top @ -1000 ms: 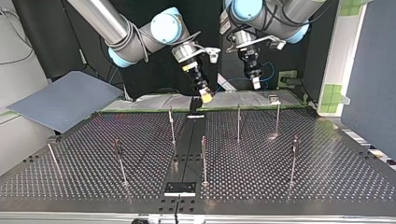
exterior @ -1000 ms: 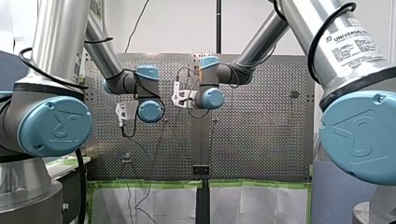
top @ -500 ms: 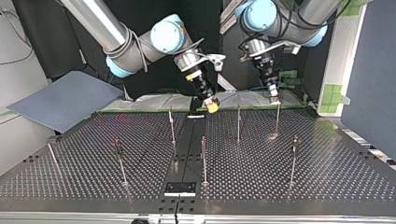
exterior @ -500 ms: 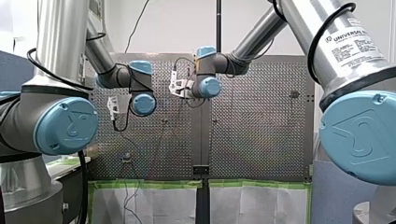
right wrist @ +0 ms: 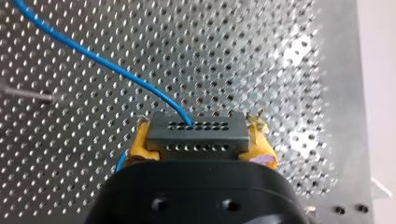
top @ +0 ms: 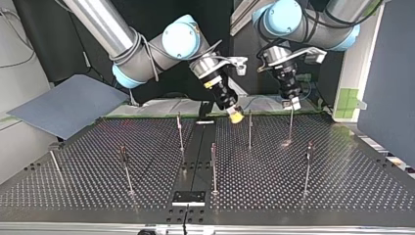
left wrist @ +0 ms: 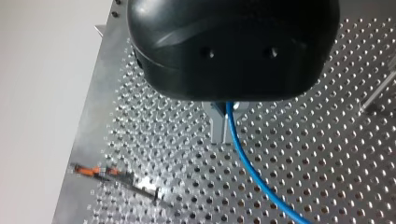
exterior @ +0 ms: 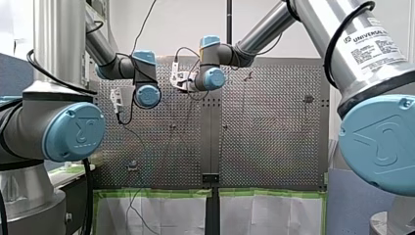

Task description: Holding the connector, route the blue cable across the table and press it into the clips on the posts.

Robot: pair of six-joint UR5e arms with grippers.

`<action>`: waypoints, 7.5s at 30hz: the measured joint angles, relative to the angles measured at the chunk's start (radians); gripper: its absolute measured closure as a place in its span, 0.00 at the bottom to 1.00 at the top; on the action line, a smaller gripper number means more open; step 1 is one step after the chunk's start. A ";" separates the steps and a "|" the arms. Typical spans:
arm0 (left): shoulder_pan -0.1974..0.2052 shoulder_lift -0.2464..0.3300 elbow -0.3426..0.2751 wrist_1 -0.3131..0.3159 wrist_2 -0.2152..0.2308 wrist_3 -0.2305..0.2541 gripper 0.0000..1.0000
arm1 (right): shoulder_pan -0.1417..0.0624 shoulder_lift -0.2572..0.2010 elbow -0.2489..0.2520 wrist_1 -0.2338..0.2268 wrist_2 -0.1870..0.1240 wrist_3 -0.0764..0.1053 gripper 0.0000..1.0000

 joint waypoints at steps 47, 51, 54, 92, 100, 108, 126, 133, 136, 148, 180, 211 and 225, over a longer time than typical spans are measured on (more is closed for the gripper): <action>0.202 0.001 0.218 -0.152 0.109 -0.040 1.00 | 0.020 0.088 -0.352 0.085 -0.030 0.036 1.00; 0.219 0.000 0.233 -0.149 0.144 -0.048 1.00 | 0.021 0.093 -0.356 0.084 -0.029 0.036 1.00; 0.227 -0.002 0.241 -0.147 0.169 -0.061 1.00 | 0.021 0.094 -0.360 0.083 -0.027 0.036 1.00; 0.371 -0.206 0.361 -0.111 0.409 -0.122 1.00 | -0.009 0.098 -0.383 0.090 0.018 0.044 1.00; 0.371 -0.207 0.361 -0.108 0.433 -0.140 1.00 | -0.029 0.098 -0.383 0.101 0.056 0.046 1.00; 0.379 -0.207 0.360 -0.102 0.421 -0.172 1.00 | -0.040 0.098 -0.385 0.101 0.060 0.043 1.00; 0.373 -0.162 0.299 -0.199 0.448 -0.288 0.00 | -0.029 0.100 -0.384 0.136 0.062 0.032 1.00; 0.376 -0.105 0.261 -0.258 0.423 -0.306 0.00 | -0.026 0.123 -0.384 0.138 0.064 0.031 1.00; 0.374 -0.079 0.242 -0.283 0.438 -0.326 0.00 | -0.025 0.130 -0.383 0.140 0.064 0.032 1.00; 0.364 0.023 0.146 -0.385 0.536 -0.357 0.00 | -0.025 0.135 -0.384 0.144 0.064 0.032 1.00; 0.278 0.228 0.119 -0.399 0.637 -0.154 0.00 | -0.028 0.142 -0.383 0.156 0.097 0.032 1.00; 0.201 -0.013 0.271 -0.223 0.622 -0.161 0.00 | -0.030 0.147 -0.384 0.151 0.100 0.033 1.00; 0.199 -0.032 0.272 -0.230 0.610 -0.161 0.89 | -0.031 0.149 -0.385 0.153 0.097 0.034 1.00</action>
